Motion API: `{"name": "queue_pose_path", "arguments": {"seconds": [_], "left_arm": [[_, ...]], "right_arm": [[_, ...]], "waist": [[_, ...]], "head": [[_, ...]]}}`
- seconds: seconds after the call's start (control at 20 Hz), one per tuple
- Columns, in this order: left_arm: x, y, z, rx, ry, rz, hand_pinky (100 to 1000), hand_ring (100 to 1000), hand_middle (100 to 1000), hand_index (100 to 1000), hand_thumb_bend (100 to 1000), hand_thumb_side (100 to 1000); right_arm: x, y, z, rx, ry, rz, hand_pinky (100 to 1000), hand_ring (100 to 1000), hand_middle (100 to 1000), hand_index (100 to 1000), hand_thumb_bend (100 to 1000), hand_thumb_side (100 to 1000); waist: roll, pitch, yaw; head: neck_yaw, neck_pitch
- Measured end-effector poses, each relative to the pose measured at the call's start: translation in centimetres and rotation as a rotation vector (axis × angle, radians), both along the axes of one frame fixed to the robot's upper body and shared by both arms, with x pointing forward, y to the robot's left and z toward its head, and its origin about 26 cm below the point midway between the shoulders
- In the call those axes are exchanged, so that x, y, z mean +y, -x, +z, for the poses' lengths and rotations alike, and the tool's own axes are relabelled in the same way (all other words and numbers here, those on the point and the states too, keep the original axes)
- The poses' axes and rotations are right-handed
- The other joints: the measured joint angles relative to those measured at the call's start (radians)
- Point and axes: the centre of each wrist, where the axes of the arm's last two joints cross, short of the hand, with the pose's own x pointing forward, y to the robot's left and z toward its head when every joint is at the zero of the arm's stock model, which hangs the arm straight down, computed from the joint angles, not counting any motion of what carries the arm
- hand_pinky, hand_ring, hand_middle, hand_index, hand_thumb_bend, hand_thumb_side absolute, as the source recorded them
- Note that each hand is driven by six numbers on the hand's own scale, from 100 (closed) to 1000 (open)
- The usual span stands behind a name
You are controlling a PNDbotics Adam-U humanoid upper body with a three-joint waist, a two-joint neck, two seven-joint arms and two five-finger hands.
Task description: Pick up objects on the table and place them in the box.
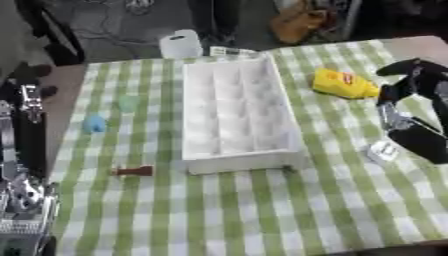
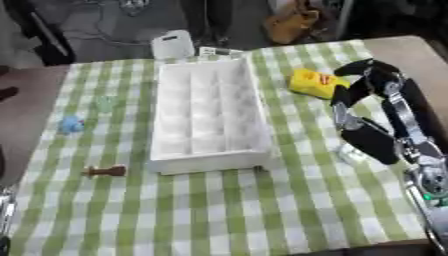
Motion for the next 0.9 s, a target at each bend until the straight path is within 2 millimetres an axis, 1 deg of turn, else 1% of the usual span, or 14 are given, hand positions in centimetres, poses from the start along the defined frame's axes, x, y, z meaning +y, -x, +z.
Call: {"name": "queue_pose_path", "arguments": {"seconds": [0.05,0.1,0.15,0.2,0.25,0.3,0.55,0.75,0.9], "left_arm": [[0.0,0.0,0.0,0.001,0.0,0.0,757,1000,697,735,100,871],[0.0,0.0,0.0,0.001,0.0,0.0,757,1000,697,735,100,871],[0.0,0.0,0.0,0.001,0.0,0.0,757,1000,697,735,100,871],[0.0,0.0,0.0,0.001,0.0,0.0,757,1000,697,735,100,871],[0.0,0.0,0.0,0.001,0.0,0.0,757,1000,697,735,100,871],[0.0,0.0,0.0,0.002,0.0,0.0,757,1000,697,735,100,871],[0.0,0.0,-0.1,0.003,0.0,0.001,757,1000,697,736,100,871],[0.1,0.1,-0.2,0.005,-0.001,0.002,757,1000,697,735,100,871],[0.1,0.1,-0.2,0.007,-0.001,0.003,757,1000,697,735,100,871]], "right_arm": [[-0.2,0.1,-0.1,0.024,0.06,-0.01,562,561,802,869,100,319],[-0.5,0.2,-0.1,0.049,0.117,-0.017,562,561,802,869,100,319],[-0.7,0.3,-0.2,0.072,0.169,-0.024,562,560,808,871,100,344],[-0.8,0.4,-0.3,0.093,0.205,-0.03,562,560,808,871,100,344],[-1.0,0.5,-0.3,0.112,0.239,-0.039,565,551,816,876,100,378],[-1.2,0.6,-0.4,0.13,0.267,-0.051,565,551,818,878,100,384],[-2.0,1.1,-0.6,0.191,0.363,-0.101,577,553,830,892,100,431],[-2.8,1.4,-0.4,0.231,0.416,-0.14,579,553,832,894,100,439],[-3.0,1.4,-0.2,0.238,0.431,-0.154,579,553,832,894,100,439]], "waist": [[0.0,0.0,-0.001],[0.0,0.0,-0.001],[0.0,0.0,-0.002],[0.0,0.0,-0.002],[0.0,0.0,-0.003],[0.0,0.0,-0.005],[0.0,0.0,-0.01],[0.0,0.0,-0.015],[0.0,0.0,-0.015]], "head": [[0.0,0.0],[0.0,0.0],[0.0,0.0],[0.0,0.0],[-0.001,0.0],[-0.001,0.0],[-0.002,0.0],[-0.006,0.001],[-0.009,0.001]]}}
